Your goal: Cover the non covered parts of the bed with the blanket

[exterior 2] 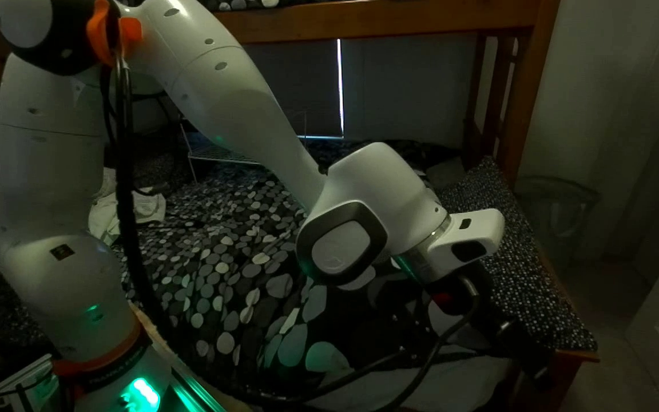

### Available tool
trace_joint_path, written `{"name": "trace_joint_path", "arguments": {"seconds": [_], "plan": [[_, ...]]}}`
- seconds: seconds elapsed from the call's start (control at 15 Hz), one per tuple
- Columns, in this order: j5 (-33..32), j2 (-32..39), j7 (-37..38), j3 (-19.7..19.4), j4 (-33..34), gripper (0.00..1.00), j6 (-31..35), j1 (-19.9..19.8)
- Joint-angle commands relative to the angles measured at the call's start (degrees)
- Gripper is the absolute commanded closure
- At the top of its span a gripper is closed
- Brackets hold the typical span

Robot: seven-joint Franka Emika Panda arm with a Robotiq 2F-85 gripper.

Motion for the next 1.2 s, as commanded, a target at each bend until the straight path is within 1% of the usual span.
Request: {"name": "trace_joint_path", "arguments": {"seconds": [0.0, 0.07, 0.13, 0.2, 0.33, 0.4, 0.47, 0.6, 0.67, 0.73, 0.8, 0.87, 0.93, 1.13], "plan": [[-4.22, -10.11, -4.33, -13.78, -6.71, 0.0, -1.51, 13.73], [-5.17, -12.72, -5.38, -17.19, -7.78, 0.0, -1.69, 17.77], [-4.24, -15.32, -7.9, -19.81, -8.65, 0.0, -2.39, 21.97], [-6.21, -17.68, -8.53, -24.12, -9.01, 0.0, -3.11, 26.35], [-7.61, -20.33, -11.04, -29.89, -8.89, 0.0, -6.19, 33.3], [-7.88, -21.34, -12.27, -31.68, -8.69, 0.0, -7.89, 35.83], [-7.66, -22.36, -13.67, -32.61, -8.69, 0.0, -9.4, 37.68], [-6.43, -24.35, -17.21, -32.27, -8.2, 0.0, -12.58, 39.73], [-6.16, -25.43, -19.2, -31.35, -8.07, 0.0, -13.84, 39.84], [-10.8, -27.41, -17.64, -19.23, -7.63, 0.0, -15.32, 28.15], [-11.84, -28.68, -19.34, -16.81, -7.78, 0.0, -16.27, 26.42], [-11.9, -29.36, -21.64, -21.31, -8.06, 0.0, -17.05, 31.75], [-14.29, -30.57, -22.41, -17.82, -8.47, 0.0, -17.04, 28.67], [-20.21, -33.0, -23.47, -11.42, -10.05, 0.0, -14.59, 23.29]]}}
